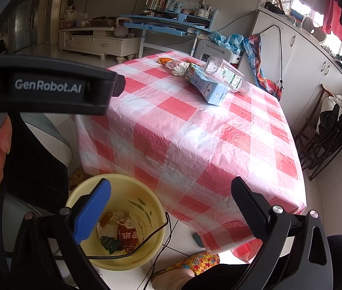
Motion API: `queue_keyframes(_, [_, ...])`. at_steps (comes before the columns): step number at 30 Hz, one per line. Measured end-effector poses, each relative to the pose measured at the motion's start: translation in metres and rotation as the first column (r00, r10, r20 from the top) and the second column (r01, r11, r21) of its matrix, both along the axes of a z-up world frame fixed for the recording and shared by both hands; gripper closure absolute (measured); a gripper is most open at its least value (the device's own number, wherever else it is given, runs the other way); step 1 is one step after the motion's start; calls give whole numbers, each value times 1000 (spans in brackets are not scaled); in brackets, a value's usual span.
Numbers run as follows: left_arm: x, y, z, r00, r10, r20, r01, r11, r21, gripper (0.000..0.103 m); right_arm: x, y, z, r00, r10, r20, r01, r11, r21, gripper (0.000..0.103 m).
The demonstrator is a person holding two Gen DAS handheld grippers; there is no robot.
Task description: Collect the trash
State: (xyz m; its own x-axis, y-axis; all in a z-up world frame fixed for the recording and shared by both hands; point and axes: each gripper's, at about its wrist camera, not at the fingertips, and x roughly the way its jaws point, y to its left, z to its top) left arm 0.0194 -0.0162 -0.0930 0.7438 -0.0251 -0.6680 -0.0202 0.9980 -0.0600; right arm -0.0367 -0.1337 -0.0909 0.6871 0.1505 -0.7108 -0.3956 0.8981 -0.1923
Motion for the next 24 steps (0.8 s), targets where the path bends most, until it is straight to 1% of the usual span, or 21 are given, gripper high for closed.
queue_keyframes(4, [0, 0, 0, 1000, 0, 1, 0, 1000, -3, 10, 0, 0, 0, 1000, 0, -2, 0, 1000, 2, 8])
queue_keyframes(9, [-1, 7, 4, 1000, 12, 14, -12, 999, -49, 10, 2, -2, 6, 1000, -7, 0, 7, 1000, 28, 8])
queue_keyframes(14, [11, 13, 25, 999, 0, 47, 5, 995, -95, 10, 8, -3, 11, 1000, 0, -7, 0, 999, 48, 8])
queue_keyframes(16, [26, 9, 38, 997, -30, 65, 36, 996, -87, 10, 11, -5, 11, 1000, 1, -16, 0, 998, 58, 8])
queue_keyframes(18, [44, 1, 50, 994, -70, 79, 75, 996, -58, 9, 16, -8, 12, 999, 1, -36, 2, 997, 77, 8])
queue_keyframes(20, [73, -15, 64, 988, -133, 85, 136, 990, -32, 8, 19, -13, 9, 998, -5, -59, 12, 994, 108, 8])
queue_keyframes(21, [85, -20, 69, 986, -145, 87, 148, 989, -22, 8, 21, -15, 8, 997, -9, -72, 18, 992, 124, 8])
queue_keyframes(24, [136, -51, 77, 970, -235, 55, 234, 972, 22, 7, 25, -20, 3, 994, -15, -104, 31, 988, 154, 8])
